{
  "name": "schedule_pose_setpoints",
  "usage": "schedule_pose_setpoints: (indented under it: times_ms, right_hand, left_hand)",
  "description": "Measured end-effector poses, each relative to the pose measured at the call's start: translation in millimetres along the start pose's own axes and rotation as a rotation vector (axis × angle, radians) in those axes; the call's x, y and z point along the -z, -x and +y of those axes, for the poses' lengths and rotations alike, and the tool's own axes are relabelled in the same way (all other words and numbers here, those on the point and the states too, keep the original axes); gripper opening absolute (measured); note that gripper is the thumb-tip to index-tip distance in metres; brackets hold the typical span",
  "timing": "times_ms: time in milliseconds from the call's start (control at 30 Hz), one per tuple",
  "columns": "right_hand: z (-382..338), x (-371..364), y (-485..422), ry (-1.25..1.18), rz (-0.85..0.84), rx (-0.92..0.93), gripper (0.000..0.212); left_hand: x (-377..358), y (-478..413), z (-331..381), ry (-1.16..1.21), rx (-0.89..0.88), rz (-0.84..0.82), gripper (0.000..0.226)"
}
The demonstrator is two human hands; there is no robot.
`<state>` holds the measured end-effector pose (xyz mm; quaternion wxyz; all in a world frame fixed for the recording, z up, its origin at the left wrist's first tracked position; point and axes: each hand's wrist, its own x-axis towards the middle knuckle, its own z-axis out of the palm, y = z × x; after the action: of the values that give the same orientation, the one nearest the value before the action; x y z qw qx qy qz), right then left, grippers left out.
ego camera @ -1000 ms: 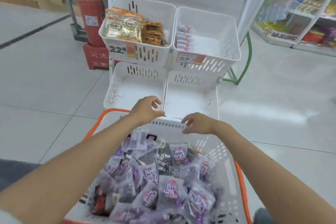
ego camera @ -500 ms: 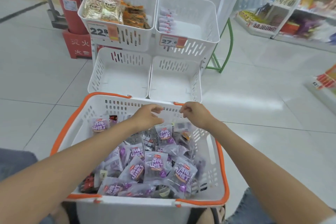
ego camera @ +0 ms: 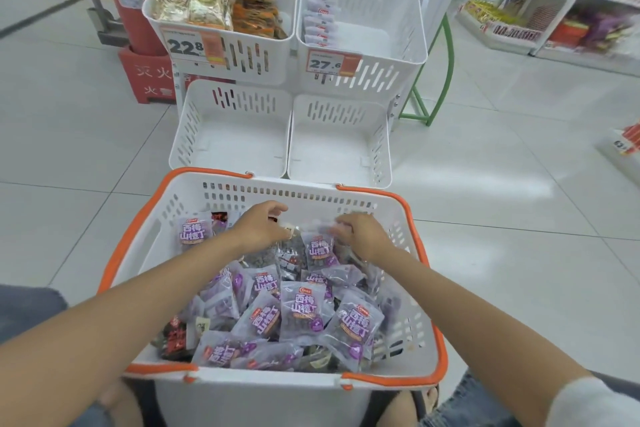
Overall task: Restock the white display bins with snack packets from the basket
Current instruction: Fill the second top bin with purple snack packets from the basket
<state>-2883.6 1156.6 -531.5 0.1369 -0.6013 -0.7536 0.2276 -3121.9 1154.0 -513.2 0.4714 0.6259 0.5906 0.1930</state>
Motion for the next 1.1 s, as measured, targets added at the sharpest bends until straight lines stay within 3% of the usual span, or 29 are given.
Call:
schedule_pose_setpoints:
  times_ms: [33,100,200,267,333,367,400,467,600,667,700,767,867,1000,1100]
  right_hand:
    - [-11.2,9.8,-5.0,-0.060,0.015,0.035,0.038]
    - [-38.8,30.9,-11.3,-0.286,-0.034,0.082,0.041]
    - [-53.6,40.2,-15.1,-0.469,-0.177,0.050,0.030]
    - [-33.9,29.7,-10.6,-0.386,-0.295,-0.062,0.037]
    - [-5.7,6.8,5.1,-0.066,-0.486,-0.130,0.061]
    - [7.8,-9.6,14.9,0.106,-0.566,-0.129,0.062]
    - [20.1,-24.3,20.0,0.200,-0.564,-0.107,0.056]
    - [20.9,-27.3,23.6,0.127,-0.401,-0.117,0.039]
    - [-14.6,22.2,1.3,-0.512,0.007,-0.209,0.025]
    - [-43.9,40.8,-6.1,-0.902,0.003,-0.246,0.016]
    - [-57.4,44.3,-8.0,-0.984,-0.030,-0.236,0.016]
    - [-75.5,44.1,-10.7,-0.978,-0.102,-0.188,0.022]
    - [-84.3,39.2,-11.9,-0.985,-0.211,-0.117,0.031]
    - [-83.2,50.5,-13.9,-0.823,-0.148,-0.063,0.023]
    - [-84.0,76.8,-16.7,-0.445,-0.138,-0.041,0.032]
  left_hand:
    - [-0.9,-0.1,2.9,0.035,-0.014,-0.029,0.074]
    - [-6.3,1.0,11.1,0.145,-0.040,-0.103,0.082]
    - [-14.1,0.7,12.8,0.298,0.009,-0.119,0.043]
    - [-13.6,1.9,8.4,0.389,0.094,-0.075,0.028]
    - [-11.4,3.5,3.5,0.495,0.173,-0.080,0.035]
    - [-10.5,2.9,0.4,0.558,0.203,-0.087,0.039]
    - [-9.5,3.1,-1.2,0.619,0.217,-0.095,0.039]
    - [-5.8,4.5,-3.0,0.707,0.220,-0.092,0.034]
    - [4.0,5.5,-5.7,0.769,0.211,0.014,0.038]
    - [6.0,6.3,2.0,0.851,0.210,0.011,0.032]
    - [6.9,7.0,8.7,0.906,0.206,-0.030,0.033]
    - [8.6,6.0,21.8,0.955,0.170,-0.104,0.047]
    - [9.8,2.6,32.2,0.970,0.117,-0.056,0.059]
    - [17.3,1.0,33.7,0.923,0.115,-0.053,0.075]
    - [30.3,1.7,33.5,0.779,0.058,-0.084,0.079]
